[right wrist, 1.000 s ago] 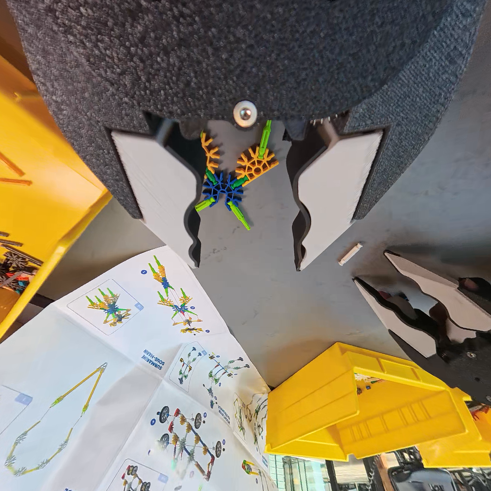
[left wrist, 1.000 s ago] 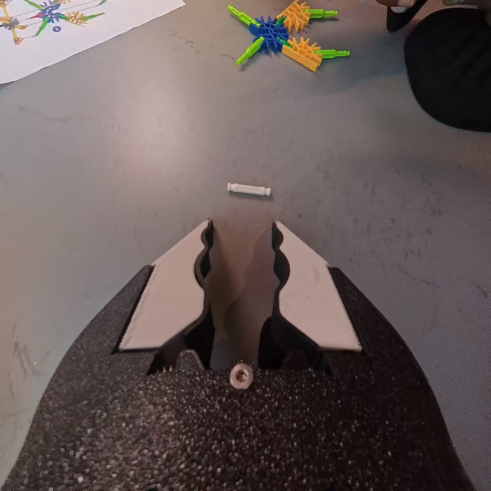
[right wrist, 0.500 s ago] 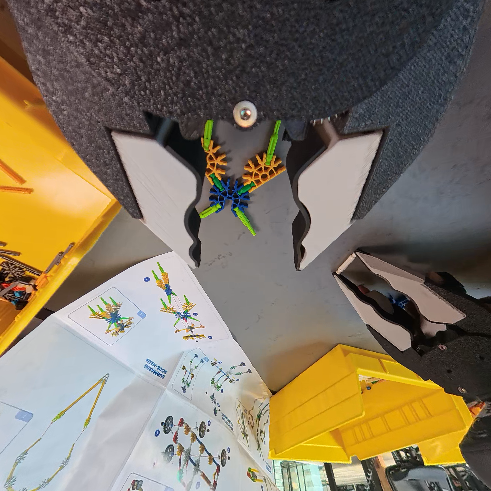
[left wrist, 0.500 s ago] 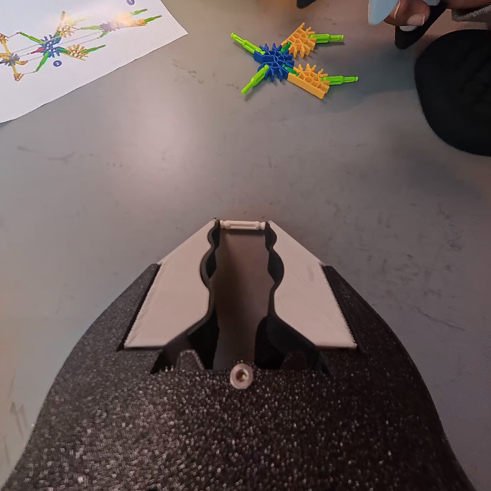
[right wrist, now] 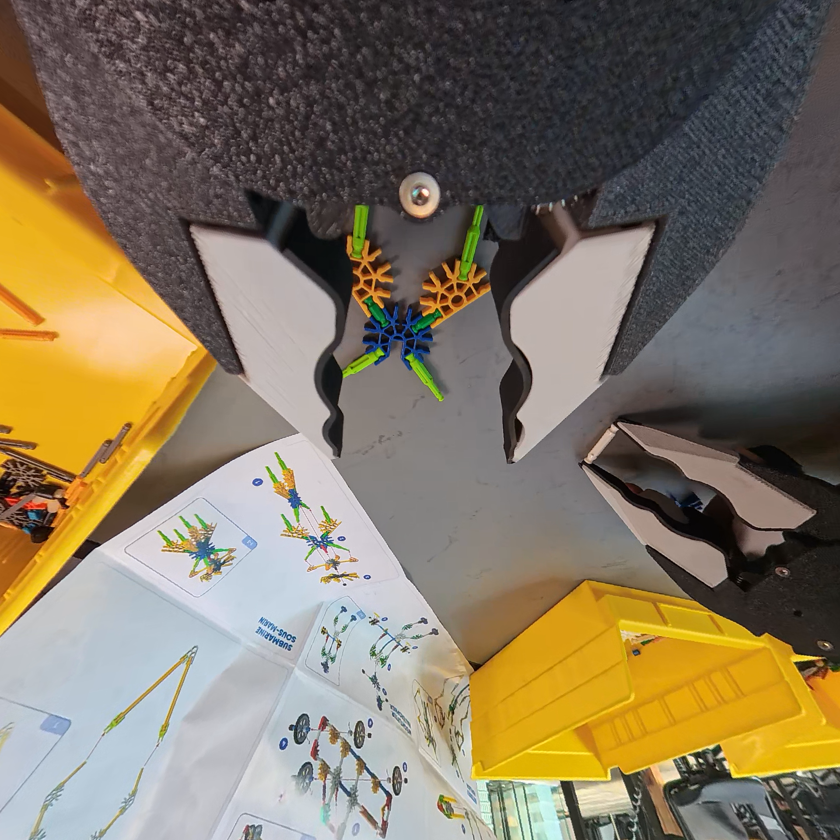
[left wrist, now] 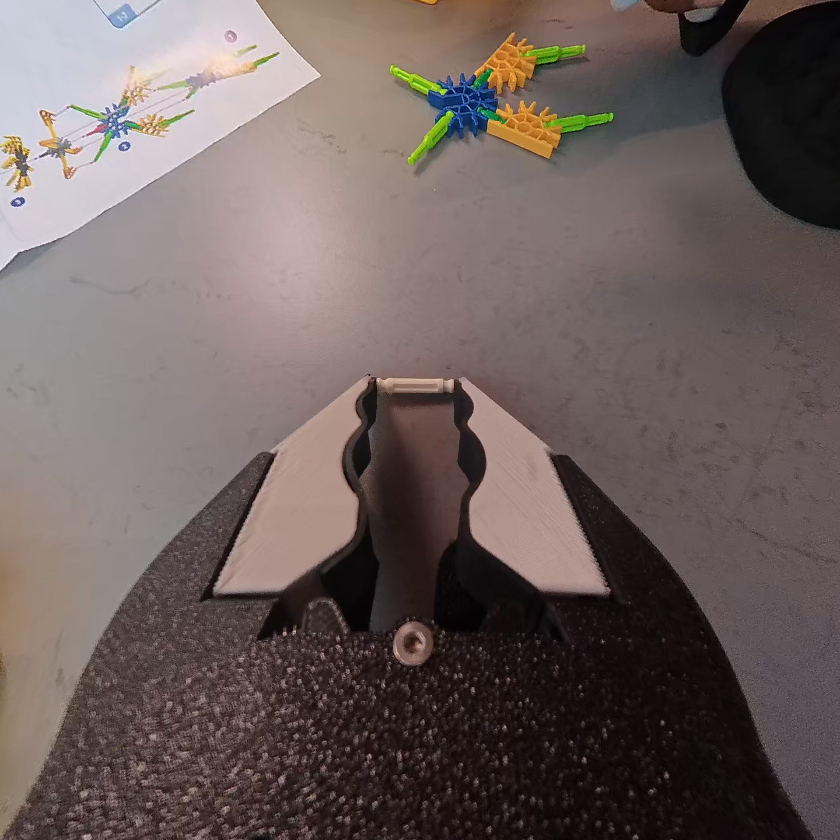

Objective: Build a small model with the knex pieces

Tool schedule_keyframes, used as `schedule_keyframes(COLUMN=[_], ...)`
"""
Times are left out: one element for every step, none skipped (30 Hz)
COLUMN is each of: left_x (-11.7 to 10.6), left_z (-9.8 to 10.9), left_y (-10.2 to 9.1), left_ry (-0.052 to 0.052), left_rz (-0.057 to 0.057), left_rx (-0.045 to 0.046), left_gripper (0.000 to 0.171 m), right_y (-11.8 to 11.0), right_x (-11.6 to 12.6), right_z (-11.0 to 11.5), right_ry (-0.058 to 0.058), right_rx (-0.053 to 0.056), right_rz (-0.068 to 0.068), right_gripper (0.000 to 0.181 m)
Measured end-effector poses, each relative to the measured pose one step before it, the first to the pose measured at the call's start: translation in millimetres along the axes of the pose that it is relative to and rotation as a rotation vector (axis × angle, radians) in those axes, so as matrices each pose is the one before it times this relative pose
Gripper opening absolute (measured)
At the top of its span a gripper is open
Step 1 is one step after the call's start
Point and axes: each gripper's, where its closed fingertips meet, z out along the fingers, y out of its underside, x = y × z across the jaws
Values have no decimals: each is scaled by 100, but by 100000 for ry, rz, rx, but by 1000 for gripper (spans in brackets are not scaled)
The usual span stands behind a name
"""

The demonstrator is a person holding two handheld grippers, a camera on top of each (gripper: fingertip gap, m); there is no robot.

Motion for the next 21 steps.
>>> schedule_keyframes(left_x=[47,52,-23,-49,-96,-159,-245,-297,-430,-536,-626,-777,-916,-1099,-1261,-1394,-1494,-1565,-1548,-1537,-1526], left_z=[-35,-79,-109,-187,-227,-295,-333,-394,-454,-544,-608,-653,-685,-708,-715,-703,-682,-612,-553,-498,-443], left_y=[-65,-108,-192,-280,-356,-419,-451,-499,-562,-652,-669,-708,-618,-568,-527,-458,-353,-187,-16,143,335], left_ry=[-356,-191,-566,-637,-997,-1433,-2103,-2542,-3235,-3721,-3809,-4189,-4339,-4838,-5082,-5280,-5415,-5625,-5205,-4879,-4416], left_rz=[797,488,157,73,52,397,774,1126,1165,1211,833,349,30,-58,-51,109,583,1056,656,32,232], left_rx=[268,477,891,1354,1680,1924,2044,2319,2647,3154,3204,3407,3010,2702,2581,2377,2027,1461,855,351,-452], left_gripper=[34,34,34,34,34,34,34,34,34,34,34,34,34,34,34,34,34,34,34,34,34], right_y=[22,28,23,-6,-12,-7,-7,-14,-13,-18,-18,-19,-10,-17,-8,-31,-34,-20,-22,-31,-38], right_x=[15,25,8,5,8,13,9,-5,14,17,25,19,31,50,74,78,88,40,18,-4,13], right_z=[-17,-6,-18,-17,-14,-26,-27,-19,-26,-10,-11,-11,-8,-4,2,1,-13,-7,-22,-30,-44], right_ry=[307,396,249,178,201,251,237,279,326,386,463,447,522,662,721,838,862,604,451,406,492], right_rx=[-108,-197,-119,30,72,66,72,103,112,105,102,103,105,53,45,153,220,159,131,222,317], right_rz=[-445,-591,-456,-251,-251,-343,-440,-466,-484,-590,-549,-496,-513,-395,-344,-439,-473,-480,-433,-442,-595], right_gripper=[69,69,69,69,69,69,69,69,69,69,68,68,68,68,68,68,68,68,68,68,68])
